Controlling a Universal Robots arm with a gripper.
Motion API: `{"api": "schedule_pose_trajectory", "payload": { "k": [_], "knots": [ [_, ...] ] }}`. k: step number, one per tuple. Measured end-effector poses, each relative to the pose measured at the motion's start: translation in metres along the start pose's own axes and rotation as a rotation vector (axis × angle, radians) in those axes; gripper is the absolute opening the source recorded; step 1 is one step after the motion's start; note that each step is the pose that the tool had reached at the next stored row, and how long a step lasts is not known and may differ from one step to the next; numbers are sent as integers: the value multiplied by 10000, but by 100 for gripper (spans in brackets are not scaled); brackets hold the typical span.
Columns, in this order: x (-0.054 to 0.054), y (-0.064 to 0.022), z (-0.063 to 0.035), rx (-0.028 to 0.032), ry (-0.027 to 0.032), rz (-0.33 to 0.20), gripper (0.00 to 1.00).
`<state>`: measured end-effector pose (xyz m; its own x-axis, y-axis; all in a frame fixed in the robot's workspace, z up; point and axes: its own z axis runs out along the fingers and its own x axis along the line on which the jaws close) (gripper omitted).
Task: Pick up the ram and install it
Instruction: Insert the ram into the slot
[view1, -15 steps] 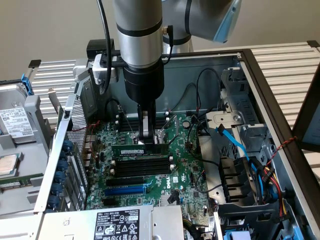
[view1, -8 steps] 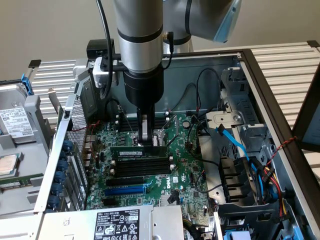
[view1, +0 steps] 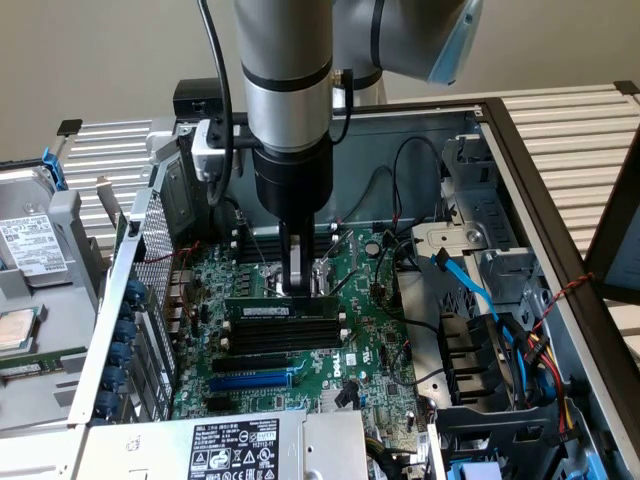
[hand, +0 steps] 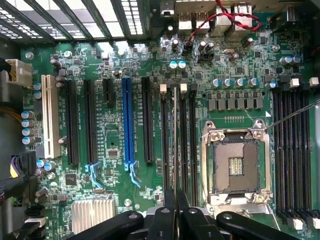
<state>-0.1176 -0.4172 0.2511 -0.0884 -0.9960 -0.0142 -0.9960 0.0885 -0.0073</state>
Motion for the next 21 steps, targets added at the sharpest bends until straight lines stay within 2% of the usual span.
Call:
{"api": "schedule_pose_trajectory", "payload": {
  "k": [7,21],
  "knots": [
    [2,0,98,0,0,-37,13],
    [28,-1,104,-2,11,-143,13]
  ]
}}
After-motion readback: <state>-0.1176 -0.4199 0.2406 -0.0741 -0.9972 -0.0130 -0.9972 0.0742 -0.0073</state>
